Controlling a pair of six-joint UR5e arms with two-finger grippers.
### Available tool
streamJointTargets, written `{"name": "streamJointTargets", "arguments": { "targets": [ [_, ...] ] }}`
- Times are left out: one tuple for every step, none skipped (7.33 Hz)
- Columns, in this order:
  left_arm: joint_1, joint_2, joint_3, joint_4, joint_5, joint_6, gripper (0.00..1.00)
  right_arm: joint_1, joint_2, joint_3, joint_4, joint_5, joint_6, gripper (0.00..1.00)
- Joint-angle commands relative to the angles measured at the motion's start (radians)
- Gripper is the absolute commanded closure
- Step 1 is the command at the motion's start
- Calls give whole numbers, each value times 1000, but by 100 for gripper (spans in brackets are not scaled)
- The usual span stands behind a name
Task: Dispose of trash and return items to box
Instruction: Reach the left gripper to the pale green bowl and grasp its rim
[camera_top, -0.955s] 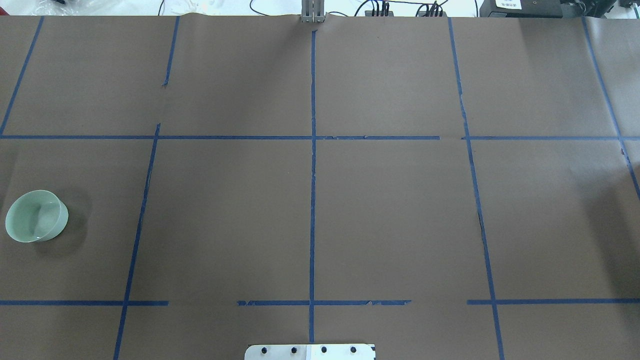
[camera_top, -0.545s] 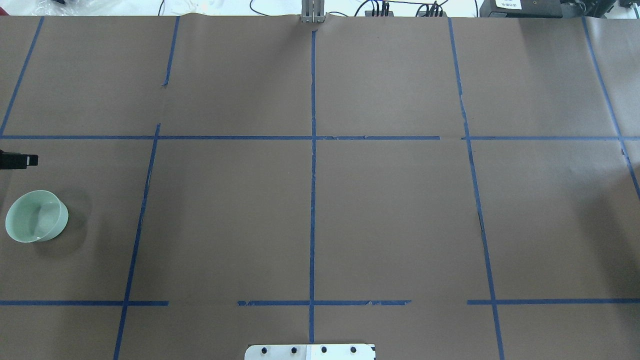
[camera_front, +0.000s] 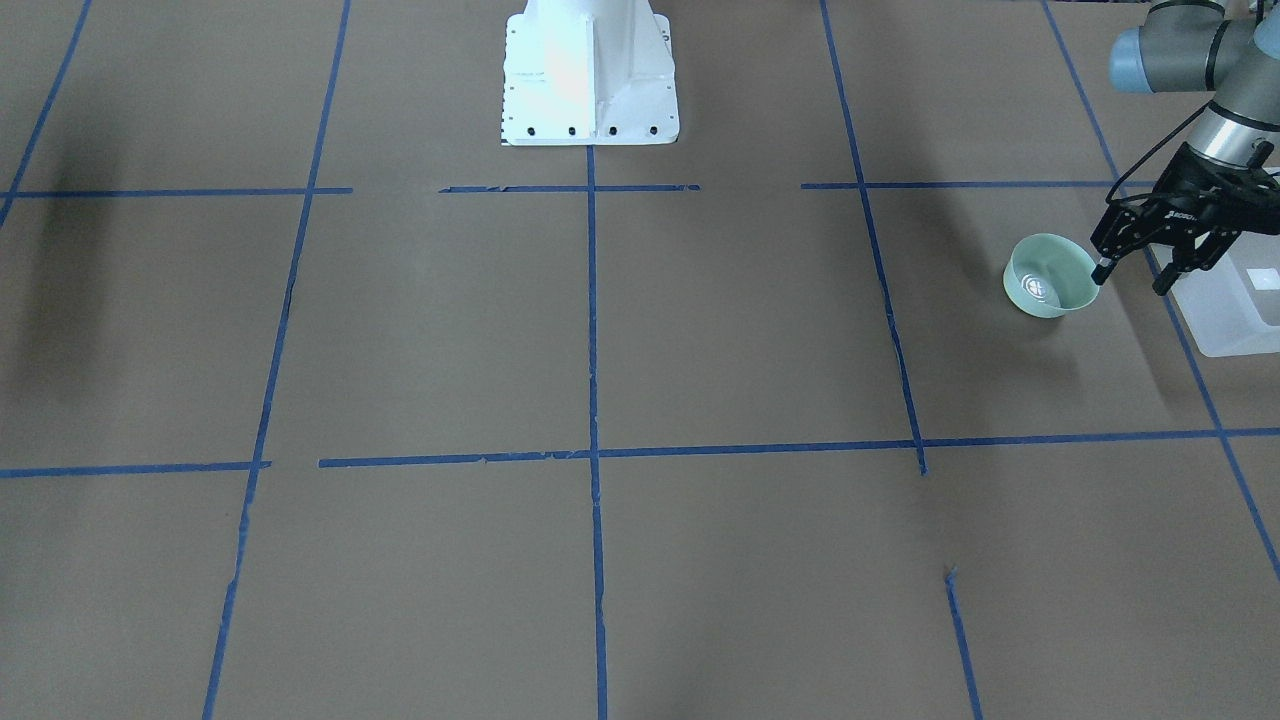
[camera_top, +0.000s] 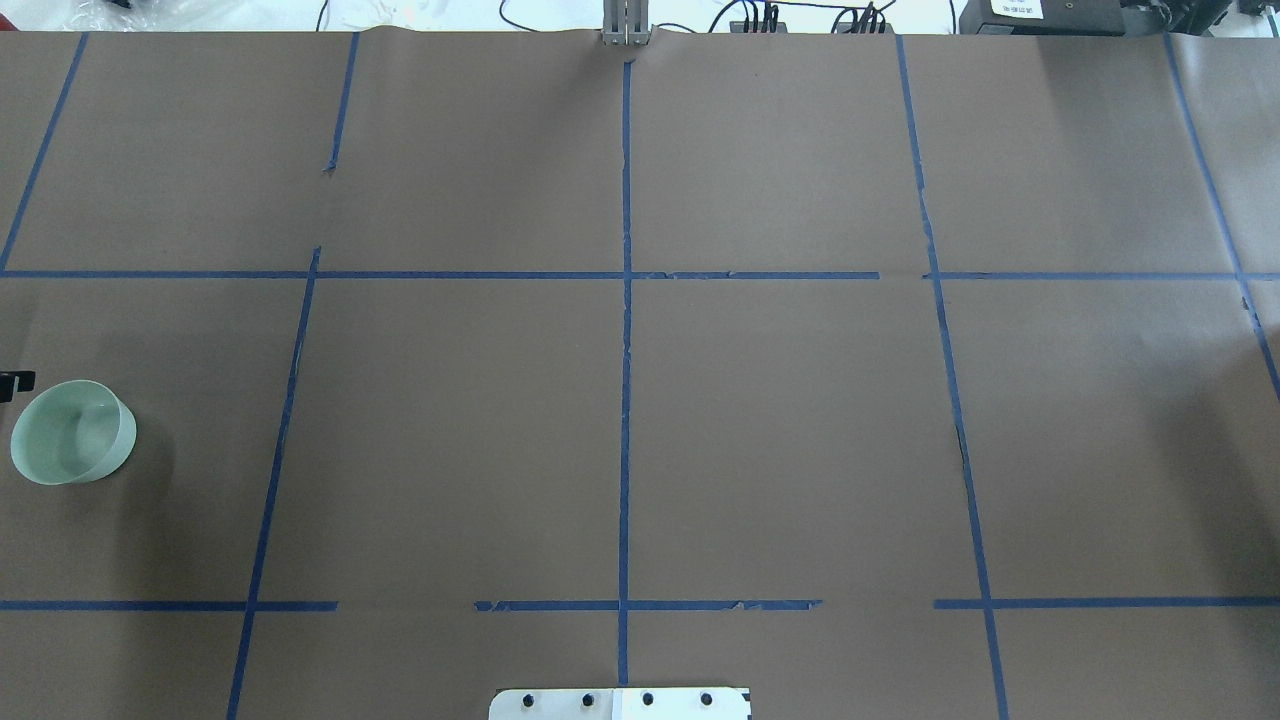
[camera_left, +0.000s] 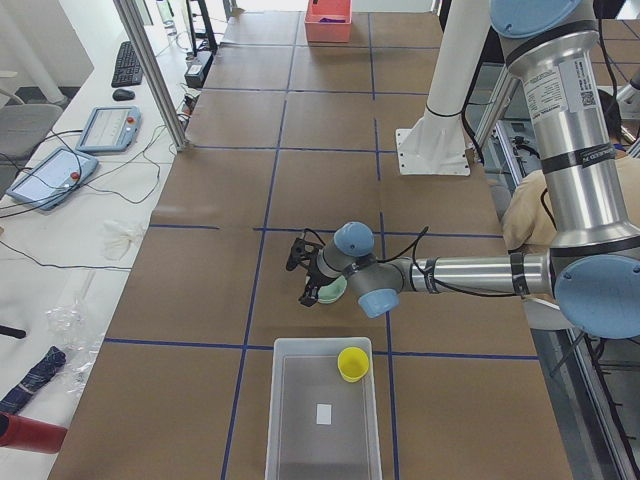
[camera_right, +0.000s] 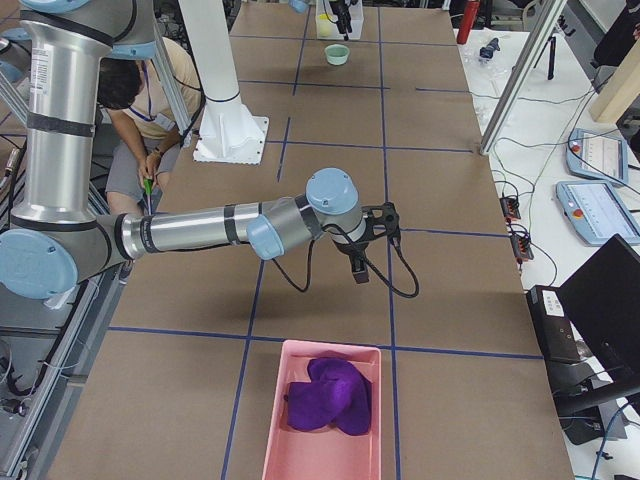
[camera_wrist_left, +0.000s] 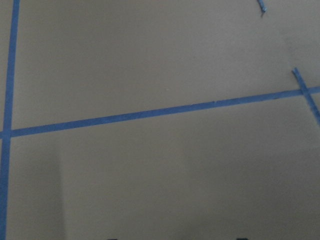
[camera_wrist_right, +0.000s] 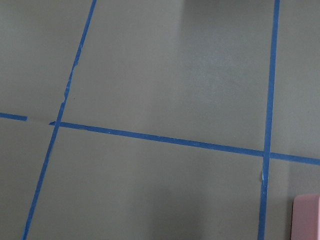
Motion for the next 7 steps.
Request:
{"name": "streamJointTargets", "arguments": {
  "targets": [
    [32,-4,53,-47,0,16,17,0,-1,0,0,-2,-3,0],
    [62,-5,55,-47,0,14,21,0,-1,0,0,-5,-4,0],
    [100,-7,60,-48,2,11,27,0,-2,0,0,-9,-7,0],
    [109,-11,60,-48,0,13,61,0,-8,0,6,-9,-9,0],
    [112,-14,60,-48,0,14,100,0,-31,-3,52,-11,-7,0],
    [114,-20,63,-47,0,17,100,0,-43,-3,77,-9,-4,0],
    [111,-27,52,-42,-18,58,100,0,-47,-3,78,-9,-4,0]
  ]
}}
